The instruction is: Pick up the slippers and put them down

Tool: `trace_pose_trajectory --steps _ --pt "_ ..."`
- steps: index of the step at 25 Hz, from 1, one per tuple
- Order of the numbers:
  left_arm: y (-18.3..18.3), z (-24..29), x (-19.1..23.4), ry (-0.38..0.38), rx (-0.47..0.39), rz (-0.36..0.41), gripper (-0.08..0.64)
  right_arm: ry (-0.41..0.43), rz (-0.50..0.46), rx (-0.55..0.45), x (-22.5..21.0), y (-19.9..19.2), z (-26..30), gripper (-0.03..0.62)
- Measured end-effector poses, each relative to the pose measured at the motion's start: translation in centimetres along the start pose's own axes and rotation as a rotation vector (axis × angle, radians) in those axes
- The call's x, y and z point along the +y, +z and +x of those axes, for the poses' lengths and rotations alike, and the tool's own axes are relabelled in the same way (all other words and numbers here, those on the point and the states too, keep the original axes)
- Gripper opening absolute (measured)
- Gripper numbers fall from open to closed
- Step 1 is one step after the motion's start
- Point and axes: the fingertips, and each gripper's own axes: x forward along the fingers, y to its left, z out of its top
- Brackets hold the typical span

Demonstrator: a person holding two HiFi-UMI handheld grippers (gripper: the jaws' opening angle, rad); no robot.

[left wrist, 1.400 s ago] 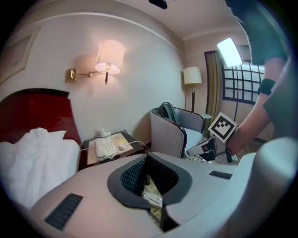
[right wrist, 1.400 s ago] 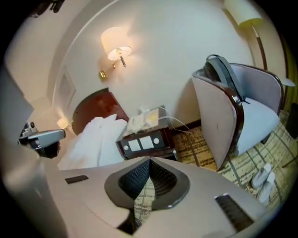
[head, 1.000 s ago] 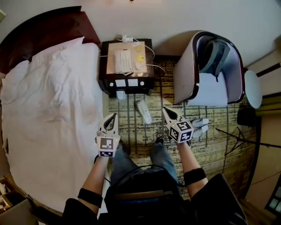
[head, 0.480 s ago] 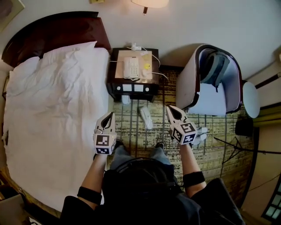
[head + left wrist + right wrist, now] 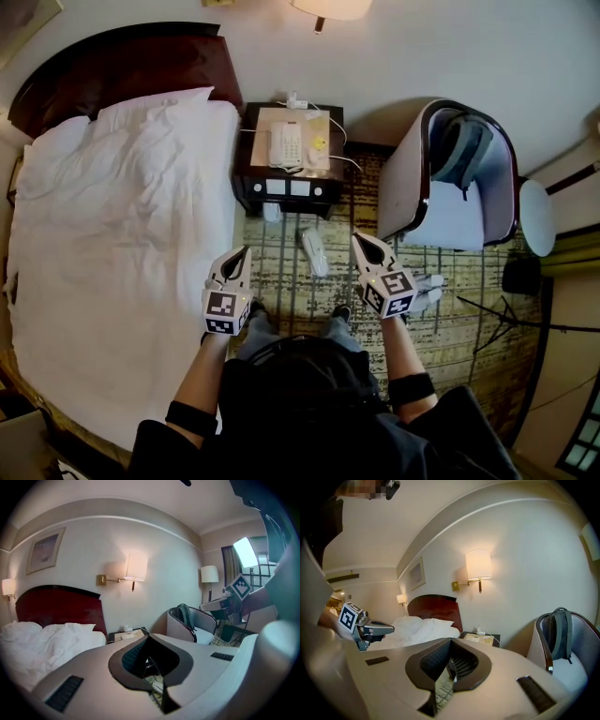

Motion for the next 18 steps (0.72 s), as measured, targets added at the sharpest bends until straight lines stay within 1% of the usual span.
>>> trace_pose_trajectory --steps 3,6,12,15,18 --pt "-0.5 0.2 0.2 0.018 -0.014 -0.009 0.000 0.006 0.001 0.002 0.1 -0.3 -0.2 0.002" --pt "0.2 0.5 -0.4 0.007 -0.015 -0.010 0.000 0.007 0.003 0.008 -0.2 -0.5 -0.5 0.001" --pt "0.1 1.3 -0.4 0.016 -0.017 0.008 0.000 0.006 0.011 0.010 -0.7 -0.7 -0.8 0.000" --pt "0.3 1.7 -0.4 0.012 -0.009 0.013 0.000 0.008 0.011 0.012 -0.9 -0.6 -0.7 0.001" --pt "0.5 2.0 -0.9 -0.012 0.003 0.000 0.000 0.015 0.018 0.014 -0.8 -1.2 -0.4 0.001"
